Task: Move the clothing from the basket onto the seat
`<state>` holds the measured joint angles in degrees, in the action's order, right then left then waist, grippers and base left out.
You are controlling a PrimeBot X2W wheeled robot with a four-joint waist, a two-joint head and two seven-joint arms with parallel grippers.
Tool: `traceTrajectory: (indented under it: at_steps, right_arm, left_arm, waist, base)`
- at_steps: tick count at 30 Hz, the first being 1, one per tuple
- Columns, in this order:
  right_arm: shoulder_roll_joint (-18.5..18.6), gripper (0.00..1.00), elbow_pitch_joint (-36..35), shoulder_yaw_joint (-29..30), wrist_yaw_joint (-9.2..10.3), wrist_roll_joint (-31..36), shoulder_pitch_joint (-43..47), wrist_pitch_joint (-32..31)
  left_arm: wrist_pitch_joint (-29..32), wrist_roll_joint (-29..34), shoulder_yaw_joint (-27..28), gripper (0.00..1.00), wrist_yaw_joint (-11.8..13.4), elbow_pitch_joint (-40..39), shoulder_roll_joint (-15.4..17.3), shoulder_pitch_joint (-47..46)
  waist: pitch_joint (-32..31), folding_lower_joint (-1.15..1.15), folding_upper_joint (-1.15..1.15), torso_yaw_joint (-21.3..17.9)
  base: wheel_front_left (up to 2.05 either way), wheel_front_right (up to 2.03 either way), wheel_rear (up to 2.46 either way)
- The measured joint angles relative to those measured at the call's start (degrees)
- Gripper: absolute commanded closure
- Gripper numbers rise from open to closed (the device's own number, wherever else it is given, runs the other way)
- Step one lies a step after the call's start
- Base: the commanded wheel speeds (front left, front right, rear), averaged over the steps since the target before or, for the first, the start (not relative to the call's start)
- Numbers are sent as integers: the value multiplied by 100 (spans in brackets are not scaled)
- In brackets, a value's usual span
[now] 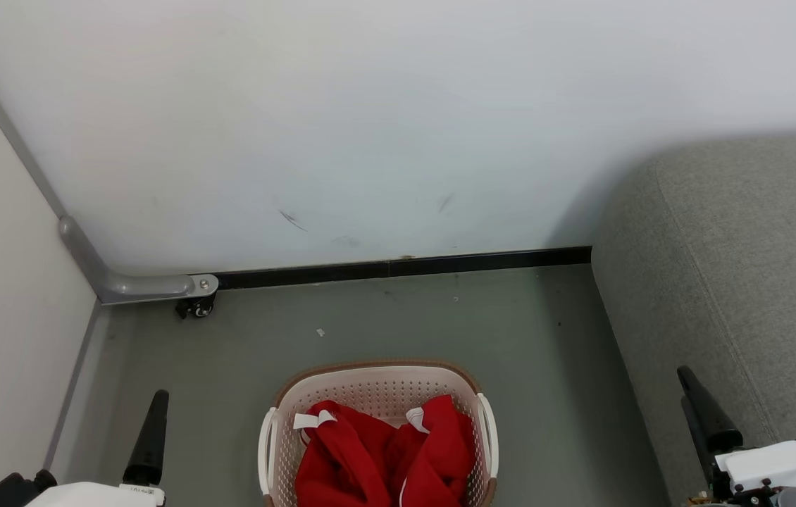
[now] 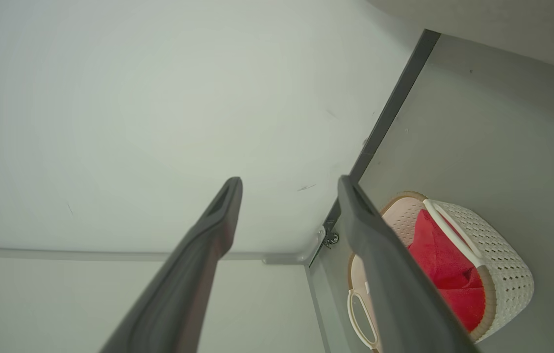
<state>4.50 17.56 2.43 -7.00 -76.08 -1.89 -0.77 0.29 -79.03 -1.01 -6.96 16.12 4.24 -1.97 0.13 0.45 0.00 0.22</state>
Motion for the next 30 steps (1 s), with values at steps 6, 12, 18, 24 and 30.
traceTrajectory:
  at_steps: [6,12,18,24,30]
  right_arm:
    - [94,0,31,-96,0,468,-82,87]
    - [85,0,-13,-94,0,936,-111,181]
    - [41,0,-70,-93,-1,1441,-215,288]
    - [3,0,-100,-119,-1,1896,-215,387]
    - [-4,0,-165,-149,-2,2324,-216,494]
  left_arm:
    - [-75,474,-79,0,1,0,121,-6]
    - [-151,1049,-126,0,79,-76,159,-52]
    - [-286,1496,-177,0,136,-200,129,-146]
    - [-374,1879,-234,0,178,-253,111,-146]
    - [-454,2275,-271,0,227,-327,98,-146]
  waist:
    - [-16,21,0,2]
    - [-28,43,0,5]
    - [-42,54,0,14]
    - [-51,54,0,24]
    - [-43,36,0,39]
  base:
    - [0,0,0]
    - [0,0,0]
    - [0,0,0]
    - [0,0,0]
    - [0,0,0]
